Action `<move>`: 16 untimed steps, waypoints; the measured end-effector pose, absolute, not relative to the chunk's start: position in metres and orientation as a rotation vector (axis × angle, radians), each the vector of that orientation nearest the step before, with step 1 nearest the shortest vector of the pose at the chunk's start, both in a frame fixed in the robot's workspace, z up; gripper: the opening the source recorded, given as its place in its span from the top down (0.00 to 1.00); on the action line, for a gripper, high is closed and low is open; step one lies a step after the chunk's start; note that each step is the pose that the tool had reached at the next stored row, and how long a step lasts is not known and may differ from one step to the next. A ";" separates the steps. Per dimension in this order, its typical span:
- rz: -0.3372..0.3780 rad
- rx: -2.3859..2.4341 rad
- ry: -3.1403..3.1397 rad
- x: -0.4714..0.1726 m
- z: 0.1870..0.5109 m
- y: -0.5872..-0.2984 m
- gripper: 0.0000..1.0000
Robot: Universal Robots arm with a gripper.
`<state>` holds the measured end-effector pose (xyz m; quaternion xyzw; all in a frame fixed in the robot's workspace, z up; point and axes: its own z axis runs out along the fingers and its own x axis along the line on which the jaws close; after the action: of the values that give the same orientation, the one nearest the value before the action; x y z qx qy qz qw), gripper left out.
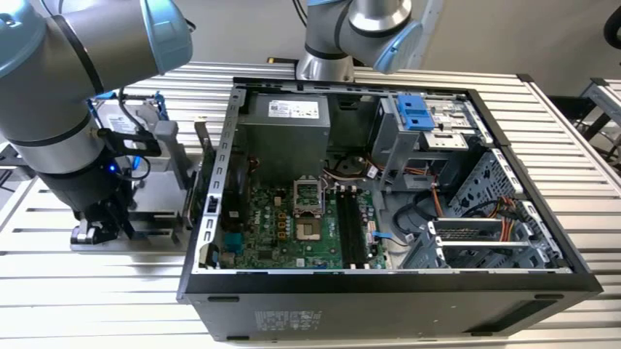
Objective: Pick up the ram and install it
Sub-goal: 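Pick up the ram and move it above insertion slot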
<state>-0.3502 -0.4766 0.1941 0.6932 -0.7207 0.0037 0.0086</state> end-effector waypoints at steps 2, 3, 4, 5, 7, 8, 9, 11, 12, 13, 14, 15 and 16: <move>0.012 2.167 -2.251 -0.350 0.195 -0.477 1.00; 0.012 2.167 -2.251 -0.350 0.197 -0.477 1.00; 0.012 2.167 -2.250 -0.350 0.200 -0.477 1.00; 0.012 2.168 -2.250 -0.350 0.203 -0.477 1.00; 0.012 2.168 -2.250 -0.350 0.210 -0.477 1.00; 0.012 2.168 -2.250 -0.350 0.213 -0.477 1.00; 0.012 2.168 -2.250 -0.350 0.216 -0.477 1.00; 0.012 2.168 -2.250 -0.350 0.222 -0.477 1.00; 0.012 2.168 -2.250 -0.350 0.225 -0.477 1.00; 0.012 2.168 -2.249 -0.350 0.227 -0.476 1.00; 0.012 2.168 -2.249 -0.350 0.229 -0.476 1.00; 0.012 2.168 -2.250 -0.350 0.231 -0.476 1.00; 0.012 2.168 -2.250 -0.350 0.234 -0.476 1.00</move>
<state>-0.3503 -0.4764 0.2336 0.6939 -0.7200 0.0037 0.0086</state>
